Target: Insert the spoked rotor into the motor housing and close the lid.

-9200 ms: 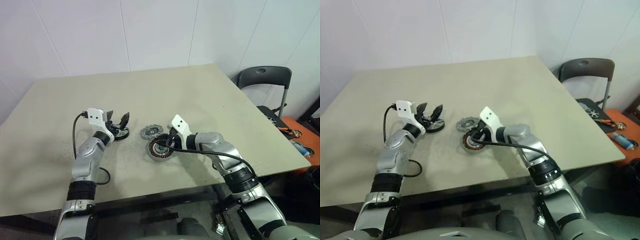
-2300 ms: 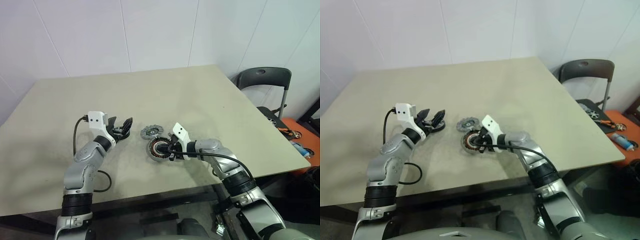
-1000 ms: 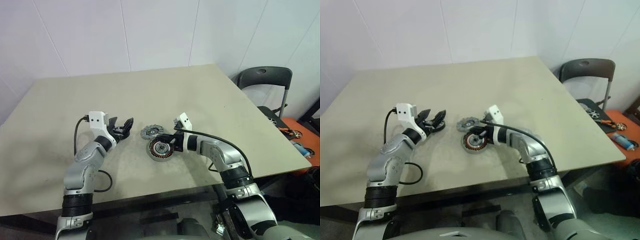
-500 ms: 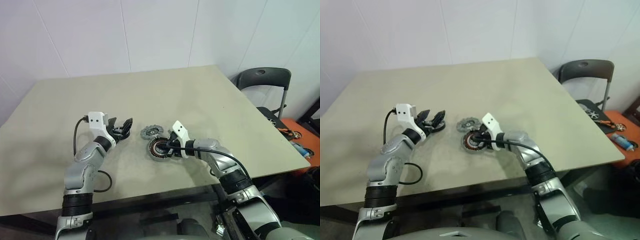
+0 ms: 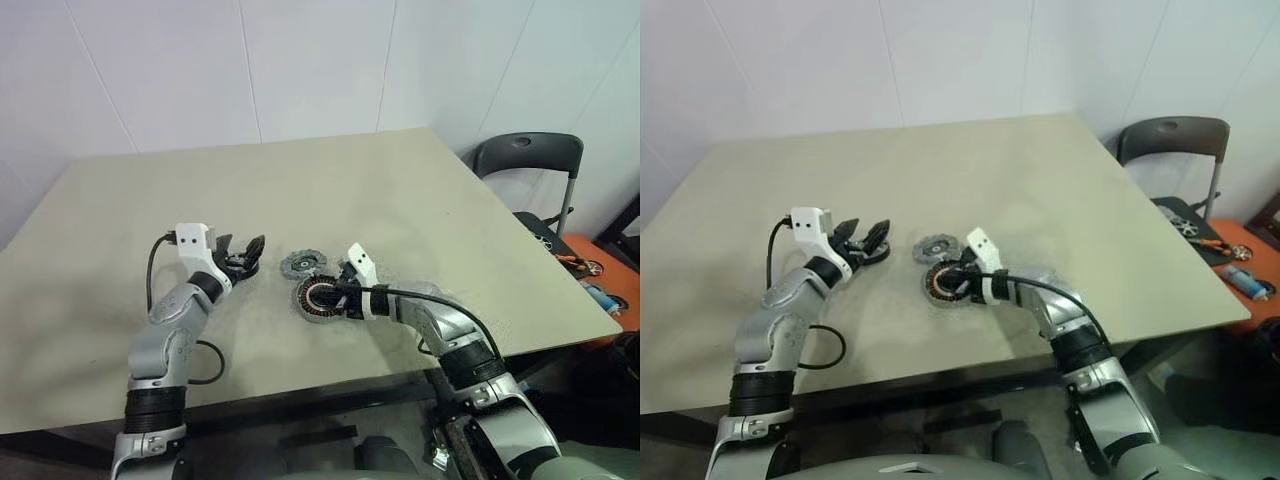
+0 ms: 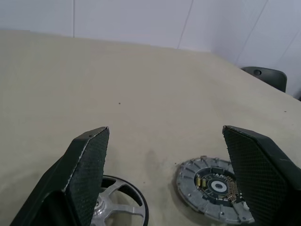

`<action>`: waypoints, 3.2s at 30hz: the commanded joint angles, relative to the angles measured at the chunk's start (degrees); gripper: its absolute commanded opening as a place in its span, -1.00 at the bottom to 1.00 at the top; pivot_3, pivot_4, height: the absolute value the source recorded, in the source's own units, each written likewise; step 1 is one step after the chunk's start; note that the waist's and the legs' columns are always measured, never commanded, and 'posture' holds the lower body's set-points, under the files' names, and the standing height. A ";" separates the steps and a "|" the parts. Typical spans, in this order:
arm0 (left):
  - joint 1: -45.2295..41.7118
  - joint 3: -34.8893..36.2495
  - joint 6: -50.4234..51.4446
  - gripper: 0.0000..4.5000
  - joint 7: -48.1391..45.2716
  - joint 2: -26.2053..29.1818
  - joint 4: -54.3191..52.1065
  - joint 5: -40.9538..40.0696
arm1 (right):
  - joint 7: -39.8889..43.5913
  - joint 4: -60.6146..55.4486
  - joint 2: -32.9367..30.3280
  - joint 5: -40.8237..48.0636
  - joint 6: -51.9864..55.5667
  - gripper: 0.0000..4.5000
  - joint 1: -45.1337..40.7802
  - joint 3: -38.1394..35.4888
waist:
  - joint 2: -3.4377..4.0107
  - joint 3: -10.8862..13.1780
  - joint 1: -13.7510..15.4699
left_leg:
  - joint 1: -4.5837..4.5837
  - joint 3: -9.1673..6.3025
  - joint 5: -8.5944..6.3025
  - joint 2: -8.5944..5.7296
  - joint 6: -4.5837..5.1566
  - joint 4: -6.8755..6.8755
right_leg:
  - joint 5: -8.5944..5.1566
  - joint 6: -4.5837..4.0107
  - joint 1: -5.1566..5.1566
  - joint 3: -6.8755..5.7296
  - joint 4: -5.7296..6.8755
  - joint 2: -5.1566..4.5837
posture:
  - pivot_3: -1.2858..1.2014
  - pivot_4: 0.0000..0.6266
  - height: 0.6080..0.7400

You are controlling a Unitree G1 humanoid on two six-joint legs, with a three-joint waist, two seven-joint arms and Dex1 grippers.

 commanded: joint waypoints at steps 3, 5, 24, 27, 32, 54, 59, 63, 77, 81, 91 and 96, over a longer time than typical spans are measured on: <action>-1.02 0.67 -0.66 0.83 -0.21 0.50 -1.12 -0.44 | 0.41 0.04 -1.48 -3.25 -2.24 -0.99 1.34 3.08 | -0.02 -0.01 0.10 | 0.05 -0.01 0.00 0.00 0.00 0.01 | 0.00 0.01 0.06 -0.01 0.00 0.00 | 0.03 -1.00 1.00; -0.82 0.71 -0.71 0.83 -0.20 0.51 -1.26 -0.45 | -1.13 1.58 -0.25 -2.21 -2.99 -0.99 0.10 0.29 | -0.02 -0.01 0.08 | 0.05 -0.01 0.00 0.00 0.00 0.01 | 0.00 0.00 0.06 -0.01 -0.01 0.00 | 0.03 -1.00 1.00; -1.42 1.56 -5.02 0.83 -3.35 1.24 5.45 0.12 | 0.80 -0.60 -0.94 0.45 2.28 -0.99 0.95 2.08 | 0.01 -0.01 -0.06 | 0.01 0.02 -0.02 0.00 0.03 0.00 | -0.01 0.02 0.00 0.00 -0.02 -0.01 | 0.03 -1.00 1.00; -1.41 1.62 -6.65 0.83 -4.25 1.37 7.48 0.38 | 0.13 0.39 -0.13 1.82 1.99 -0.99 -0.02 -0.85 | 0.01 0.00 -0.01 | 0.05 0.01 -0.02 0.00 0.03 0.01 | -0.01 0.02 0.04 0.00 0.00 0.00 | 0.03 -1.00 1.00; -1.11 1.39 -9.73 0.83 -6.24 1.66 10.89 0.70 | 1.64 -0.75 -0.44 6.36 5.27 -0.99 -2.48 -5.70 | 0.01 0.01 0.22 | 0.00 0.00 -0.02 0.00 0.03 0.03 | 0.00 0.01 0.03 0.00 -0.01 0.00 | 0.03 -1.00 1.00; 15.83 1.45 -29.64 0.83 -23.83 38.00 6.33 15.83 | -1.03 -2.35 0.78 1.95 0.74 -0.99 -5.25 -1.56 | 0.52 0.36 -1.38 | 0.12 0.19 0.03 0.15 -0.10 -0.49 | -0.10 -0.21 -0.27 0.24 0.02 0.17 | 0.03 -1.00 1.00; 7.81 -8.67 -56.70 0.83 -16.72 38.67 17.19 34.48 | -2.04 -1.02 2.18 1.41 -0.12 -0.99 -5.75 -1.63 | 0.37 0.34 0.25 | -0.02 0.09 0.11 0.16 -0.22 -0.70 | 0.03 -0.16 -0.46 0.15 -0.07 0.17 | 0.03 -1.00 1.00; 2.66 -11.00 -64.60 0.83 -13.01 36.21 22.95 37.60 | -2.76 -1.34 2.51 1.02 -0.46 -0.99 -4.85 -1.68 | 0.38 0.34 0.21 | -0.04 0.12 0.10 0.15 -0.20 -0.80 | 0.04 -0.15 -0.50 0.17 -0.14 0.13 | 0.03 -1.00 1.00; 2.48 -16.54 -65.87 0.83 -11.56 31.22 29.98 40.33 | -4.73 -3.66 1.71 0.44 -0.20 -0.99 -1.91 -2.15 | 0.40 0.31 -0.08 | 0.09 0.13 0.10 0.15 -0.15 -0.72 | 0.04 -0.14 -0.42 0.16 0.12 0.14 | 0.03 -1.00 1.00; -1.21 -18.64 -64.21 0.83 -4.64 28.34 34.29 47.41 | -4.76 -3.27 1.26 0.21 -0.36 -0.99 -2.22 -2.10 | 0.38 0.30 0.31 | 0.10 0.11 0.10 0.15 -0.15 -0.65 | 0.05 -0.13 -0.39 0.14 0.15 0.15 | 0.03 -1.00 1.00; -6.53 -22.14 -61.59 0.83 2.96 26.69 39.29 54.50 | -5.17 -3.75 0.83 -0.25 0.05 -0.99 -1.56 -1.77 | 0.38 0.28 0.14 | 0.15 0.05 0.11 0.13 -0.17 -0.35 | 0.05 -0.14 -0.36 0.10 0.55 0.16 | 0.03 -1.00 1.00; -8.00 -23.74 -60.20 0.83 2.77 26.85 42.29 55.23 | -5.61 -3.80 1.04 -0.33 0.22 -0.99 -1.49 -1.83 | 0.38 0.28 0.09 | 0.14 0.05 0.11 0.13 -0.17 -0.03 | 0.04 -0.12 -0.28 0.10 0.69 0.20 | 0.03 -1.00 1.00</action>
